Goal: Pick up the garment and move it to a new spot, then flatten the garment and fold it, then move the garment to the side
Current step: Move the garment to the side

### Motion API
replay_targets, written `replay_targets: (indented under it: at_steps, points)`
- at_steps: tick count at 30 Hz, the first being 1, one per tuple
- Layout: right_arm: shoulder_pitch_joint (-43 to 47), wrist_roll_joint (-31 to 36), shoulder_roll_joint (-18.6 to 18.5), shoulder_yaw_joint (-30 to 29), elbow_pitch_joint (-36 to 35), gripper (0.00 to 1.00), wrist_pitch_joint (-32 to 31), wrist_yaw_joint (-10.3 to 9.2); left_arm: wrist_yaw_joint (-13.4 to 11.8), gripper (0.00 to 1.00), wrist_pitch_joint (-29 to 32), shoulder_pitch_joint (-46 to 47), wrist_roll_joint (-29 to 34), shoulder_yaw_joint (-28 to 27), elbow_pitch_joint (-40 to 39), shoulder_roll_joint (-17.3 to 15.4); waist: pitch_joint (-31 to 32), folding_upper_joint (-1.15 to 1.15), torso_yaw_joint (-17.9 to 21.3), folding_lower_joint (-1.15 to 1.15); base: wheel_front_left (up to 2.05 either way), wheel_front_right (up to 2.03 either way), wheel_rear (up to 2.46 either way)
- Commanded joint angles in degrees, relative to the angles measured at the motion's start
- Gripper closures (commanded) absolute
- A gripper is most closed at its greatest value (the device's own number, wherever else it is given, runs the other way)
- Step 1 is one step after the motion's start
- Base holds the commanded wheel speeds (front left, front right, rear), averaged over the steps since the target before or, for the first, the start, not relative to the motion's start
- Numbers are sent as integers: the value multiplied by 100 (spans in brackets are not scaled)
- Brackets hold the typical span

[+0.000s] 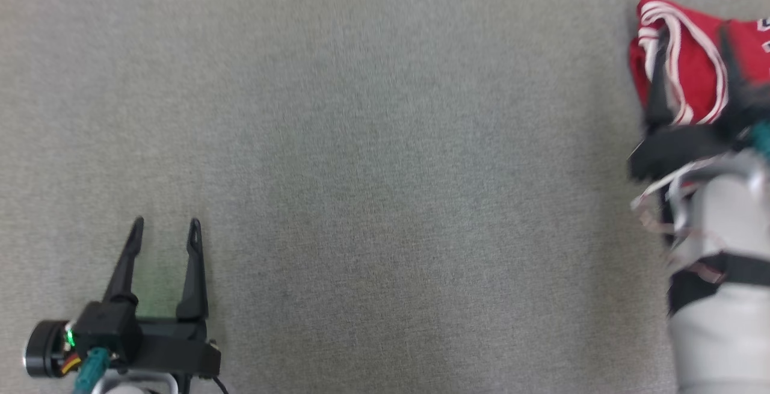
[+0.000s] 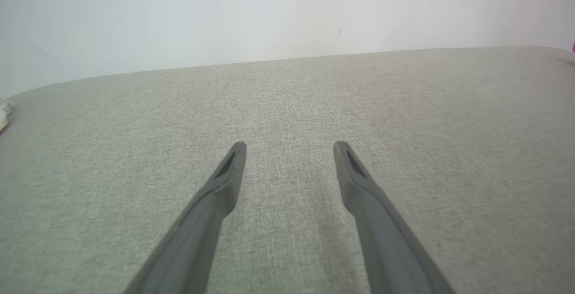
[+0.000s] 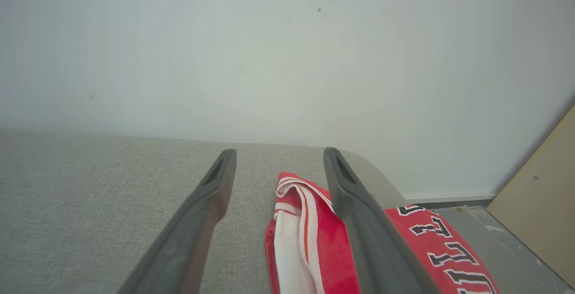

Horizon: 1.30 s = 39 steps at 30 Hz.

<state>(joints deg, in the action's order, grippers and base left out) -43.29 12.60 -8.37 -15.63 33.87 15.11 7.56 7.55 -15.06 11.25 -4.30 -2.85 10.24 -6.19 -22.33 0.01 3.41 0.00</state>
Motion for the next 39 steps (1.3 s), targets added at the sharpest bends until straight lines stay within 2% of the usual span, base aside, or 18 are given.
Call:
replay_targets:
  at_steps: [1, 4, 8, 16, 27, 39]
  points:
    - [248, -87, 95, 96, -80, 0, 0, -15, -14, 0, -15, -122, 42, -23, 35, 35, 437, -1, -44, 0, 0, 0, 0]
    - [824, -221, 347, 297, -263, 0, 0, -15, -14, 0, -15, -263, 42, -72, 94, 90, 680, -1, -70, 0, 0, 0, 0]
    - [1538, -461, 496, 553, -460, 0, 0, -15, -14, 0, -15, -425, 47, -125, 150, 156, 970, -1, -111, 0, 0, 0, 0]
    - [2501, -1046, 547, 1022, -734, 0, 0, -15, -14, 0, -15, -724, 73, -287, 270, 241, 1410, -1, -142, 0, 0, 0, 0]
    - [3250, -1740, 550, 1361, -1166, 0, 1, -15, -90, 0, -15, -1077, 106, -607, 477, 300, 1870, -1, -180, 0, 0, 0, 0]
    - [3598, -1914, 551, 1544, -1461, 0, 1, -15, -173, 0, -15, -1333, 102, -820, 515, 325, 2176, -1, -279, 0, 0, 0, 0]
